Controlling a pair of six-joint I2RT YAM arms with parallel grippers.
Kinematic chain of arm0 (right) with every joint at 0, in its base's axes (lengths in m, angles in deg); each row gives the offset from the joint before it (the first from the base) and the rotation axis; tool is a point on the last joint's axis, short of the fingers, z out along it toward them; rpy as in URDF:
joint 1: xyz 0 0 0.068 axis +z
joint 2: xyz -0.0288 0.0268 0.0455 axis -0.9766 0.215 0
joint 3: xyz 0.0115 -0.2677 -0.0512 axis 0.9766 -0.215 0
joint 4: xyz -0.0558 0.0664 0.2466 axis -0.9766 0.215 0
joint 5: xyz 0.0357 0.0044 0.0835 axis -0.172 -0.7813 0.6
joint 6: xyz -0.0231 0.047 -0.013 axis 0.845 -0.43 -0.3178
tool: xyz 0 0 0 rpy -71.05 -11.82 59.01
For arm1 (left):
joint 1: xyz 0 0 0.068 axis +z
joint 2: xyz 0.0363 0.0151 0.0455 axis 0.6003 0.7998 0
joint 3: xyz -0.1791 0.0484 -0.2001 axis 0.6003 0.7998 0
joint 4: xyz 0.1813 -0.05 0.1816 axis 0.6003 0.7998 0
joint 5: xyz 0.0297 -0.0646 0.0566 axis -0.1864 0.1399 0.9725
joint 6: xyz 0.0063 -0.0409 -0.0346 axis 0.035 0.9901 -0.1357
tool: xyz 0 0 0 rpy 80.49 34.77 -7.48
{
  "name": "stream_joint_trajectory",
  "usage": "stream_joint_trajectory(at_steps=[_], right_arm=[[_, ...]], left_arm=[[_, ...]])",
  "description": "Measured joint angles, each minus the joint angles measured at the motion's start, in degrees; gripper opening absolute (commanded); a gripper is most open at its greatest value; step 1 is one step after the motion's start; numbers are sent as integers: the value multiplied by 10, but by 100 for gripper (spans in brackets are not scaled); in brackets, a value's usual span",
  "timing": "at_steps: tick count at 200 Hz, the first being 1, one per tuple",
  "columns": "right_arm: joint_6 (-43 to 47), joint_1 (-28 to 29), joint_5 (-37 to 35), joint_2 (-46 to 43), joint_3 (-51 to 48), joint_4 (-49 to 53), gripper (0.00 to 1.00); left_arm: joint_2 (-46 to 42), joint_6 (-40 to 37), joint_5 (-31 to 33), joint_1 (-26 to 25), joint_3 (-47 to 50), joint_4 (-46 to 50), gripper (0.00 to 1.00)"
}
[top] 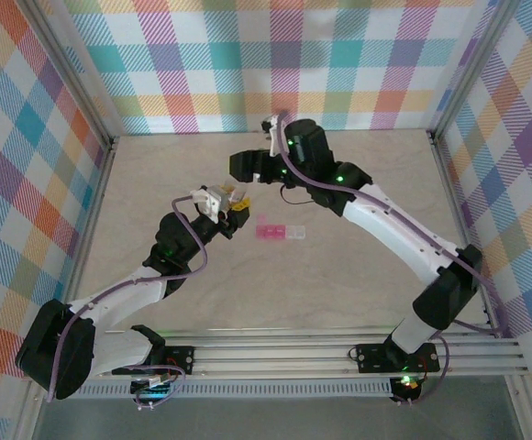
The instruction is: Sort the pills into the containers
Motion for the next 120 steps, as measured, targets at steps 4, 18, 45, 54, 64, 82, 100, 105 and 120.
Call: stream_joint_trajectory(at_steps=[4,18,45,54,64,82,100,105,120], right_arm=[[0,2,-2,5,3,3,79],[-2,6,-6,18,9,14,75],[-8,10,-7,25,9,26,69],[-8,10,-7,25,9,27,67],[-9,11,-7,25,9,27,65],[-10,13,-7,25,9,28,60],[-13,15,-7,25,9,28,58],[-15,15,-7,25,9,28,56],[-20,16,-6,25,9,26,51]], left_arm=[[1,0,2,0,0,0,0],[3,0,4,0,0,-1,0],[7,0,5,0,0,-1,0],[8,0,7,0,0,-1,0],[9,0,8,0,0,-1,0],[11,0,8,0,0,-1,0],[13,0,8,-1,-2,-2,0],[14,0,8,-1,-3,-1,0],[15,0,8,-1,-5,-2,0]])
